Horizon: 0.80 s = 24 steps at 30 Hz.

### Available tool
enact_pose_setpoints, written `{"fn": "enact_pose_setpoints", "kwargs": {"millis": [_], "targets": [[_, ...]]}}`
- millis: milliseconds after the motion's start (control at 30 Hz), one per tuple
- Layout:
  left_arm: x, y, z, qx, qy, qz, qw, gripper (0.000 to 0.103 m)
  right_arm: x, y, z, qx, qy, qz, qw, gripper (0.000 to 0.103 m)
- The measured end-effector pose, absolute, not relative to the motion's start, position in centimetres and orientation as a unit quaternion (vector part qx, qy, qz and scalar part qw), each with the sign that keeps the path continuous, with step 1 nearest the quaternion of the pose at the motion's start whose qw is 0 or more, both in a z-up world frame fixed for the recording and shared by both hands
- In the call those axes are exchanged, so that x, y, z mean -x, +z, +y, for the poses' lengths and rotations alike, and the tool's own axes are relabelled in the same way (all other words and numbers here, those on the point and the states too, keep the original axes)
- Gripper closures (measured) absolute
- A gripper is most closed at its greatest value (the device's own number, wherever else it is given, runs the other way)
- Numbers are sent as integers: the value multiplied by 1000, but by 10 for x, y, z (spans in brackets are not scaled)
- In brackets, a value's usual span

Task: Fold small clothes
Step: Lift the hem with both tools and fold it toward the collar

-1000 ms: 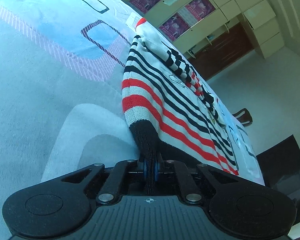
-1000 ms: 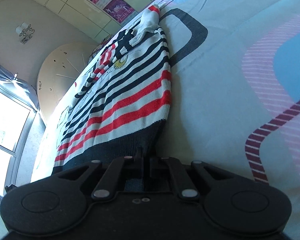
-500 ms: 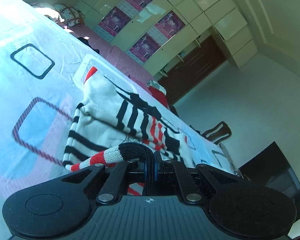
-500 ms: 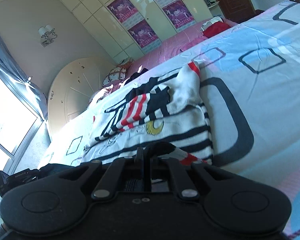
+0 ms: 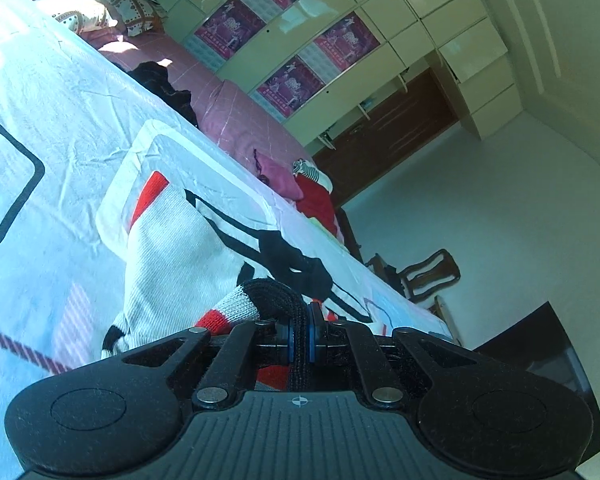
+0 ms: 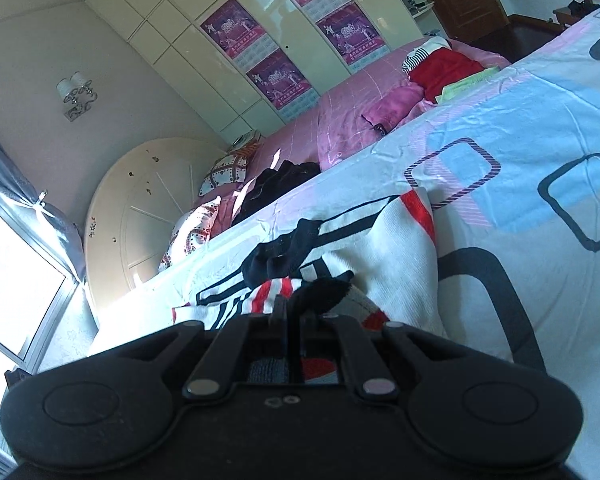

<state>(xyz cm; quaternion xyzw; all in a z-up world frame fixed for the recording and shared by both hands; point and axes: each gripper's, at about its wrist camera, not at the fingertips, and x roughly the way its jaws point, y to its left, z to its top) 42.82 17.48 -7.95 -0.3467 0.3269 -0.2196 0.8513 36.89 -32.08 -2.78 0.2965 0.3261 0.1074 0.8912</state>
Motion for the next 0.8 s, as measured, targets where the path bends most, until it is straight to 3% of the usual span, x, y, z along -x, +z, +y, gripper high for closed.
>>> {"fn": "enact_pose_setpoints", "kwargs": {"millis": [400, 667, 733, 800], "targets": [[-550, -129, 158, 342, -198, 398, 828, 97, -481, -86, -339, -364, 68, 367, 853, 97], [-595, -150, 156, 379, -197, 404, 809, 97, -525, -118, -349, -408, 49, 378, 830, 96], [-605, -150, 160, 393, -187, 398, 808, 97, -533, -119, -356, -416, 48, 359, 834, 88], [-610, -145, 163, 389, -195, 391, 811, 96, -534, -113, -360, -403, 28, 342, 848, 71]]}}
